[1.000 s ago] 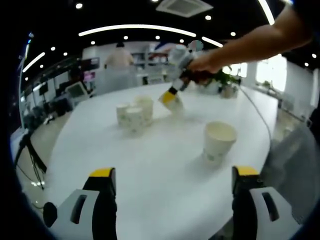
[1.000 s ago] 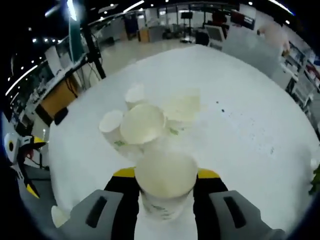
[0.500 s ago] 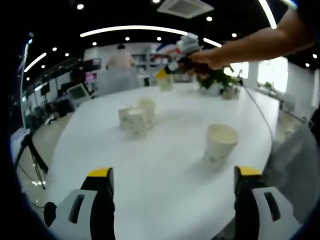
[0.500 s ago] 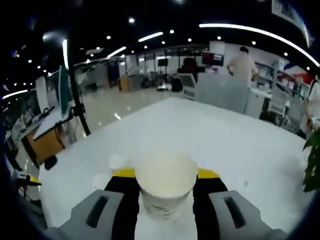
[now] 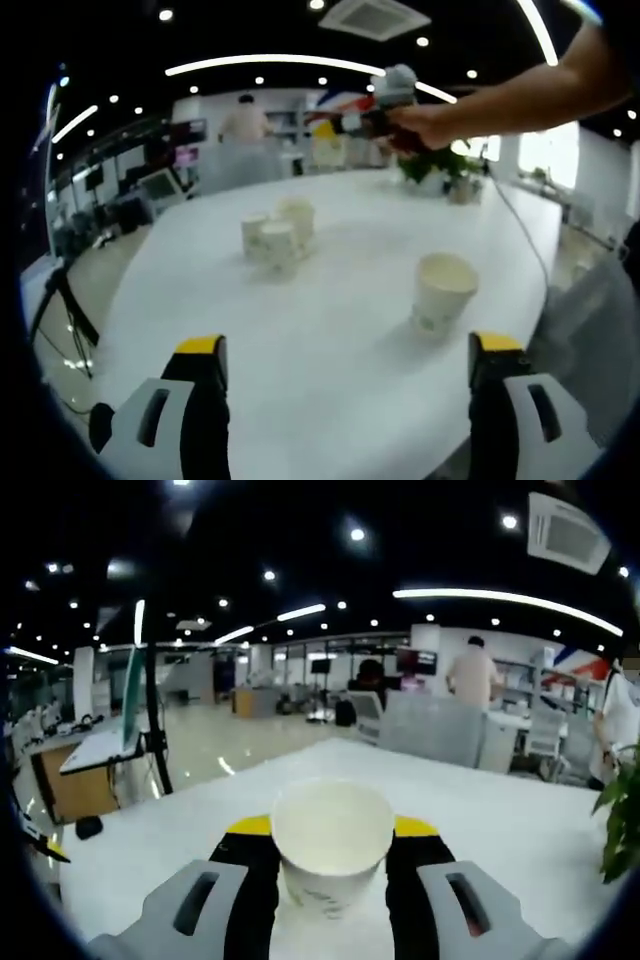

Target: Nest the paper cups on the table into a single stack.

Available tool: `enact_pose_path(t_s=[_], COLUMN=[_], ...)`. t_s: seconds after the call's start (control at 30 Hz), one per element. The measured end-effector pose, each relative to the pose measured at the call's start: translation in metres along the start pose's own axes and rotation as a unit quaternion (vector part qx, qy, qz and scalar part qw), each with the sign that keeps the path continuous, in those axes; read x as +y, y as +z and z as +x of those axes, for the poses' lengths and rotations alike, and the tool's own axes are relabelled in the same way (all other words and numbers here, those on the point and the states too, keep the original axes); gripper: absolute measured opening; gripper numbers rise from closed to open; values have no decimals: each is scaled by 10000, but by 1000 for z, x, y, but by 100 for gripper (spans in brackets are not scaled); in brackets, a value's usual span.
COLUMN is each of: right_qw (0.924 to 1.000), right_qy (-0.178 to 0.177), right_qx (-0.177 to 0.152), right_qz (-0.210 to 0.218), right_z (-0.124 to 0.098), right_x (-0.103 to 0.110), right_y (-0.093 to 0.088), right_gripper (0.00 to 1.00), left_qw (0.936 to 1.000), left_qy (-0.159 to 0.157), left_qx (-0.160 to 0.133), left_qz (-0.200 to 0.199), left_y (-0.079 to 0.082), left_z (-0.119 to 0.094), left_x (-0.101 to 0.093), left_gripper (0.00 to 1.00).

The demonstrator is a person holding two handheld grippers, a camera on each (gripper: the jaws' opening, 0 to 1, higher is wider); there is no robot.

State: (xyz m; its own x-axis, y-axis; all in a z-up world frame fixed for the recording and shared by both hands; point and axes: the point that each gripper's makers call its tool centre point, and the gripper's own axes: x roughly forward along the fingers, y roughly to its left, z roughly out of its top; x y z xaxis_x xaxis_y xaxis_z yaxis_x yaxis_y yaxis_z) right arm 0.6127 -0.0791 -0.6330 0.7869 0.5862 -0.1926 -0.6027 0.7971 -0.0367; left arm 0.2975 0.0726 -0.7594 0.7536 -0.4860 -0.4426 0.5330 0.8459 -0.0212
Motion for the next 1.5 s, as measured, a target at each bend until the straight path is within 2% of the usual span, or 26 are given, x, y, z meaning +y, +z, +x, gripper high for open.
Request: enact_pose_path(t_s=[0.57,0.77,1.17,1.5], right_qw=[10000,9998,9996,9989], right_qy=[31,134,243,419], right_qx=[-54,-97,-119,-146], right_qz=[-40,-84,-126,-163], right_z=[2,-6,-21,-26], right_x=[-3,10,23,27], right_y=[3,6,9,8], right_gripper=[38,38,38,38], left_qw=[10000,10000,10000,9999], left_qy=[10,6,15,4], left_qx=[-5,-6,12,32], left_qz=[17,40,90,121], left_y=[1,2,2,2], left_z=[-1,-1,-1,-1], left_x=[1,0,0,0], left_gripper=[99,99,99,99])
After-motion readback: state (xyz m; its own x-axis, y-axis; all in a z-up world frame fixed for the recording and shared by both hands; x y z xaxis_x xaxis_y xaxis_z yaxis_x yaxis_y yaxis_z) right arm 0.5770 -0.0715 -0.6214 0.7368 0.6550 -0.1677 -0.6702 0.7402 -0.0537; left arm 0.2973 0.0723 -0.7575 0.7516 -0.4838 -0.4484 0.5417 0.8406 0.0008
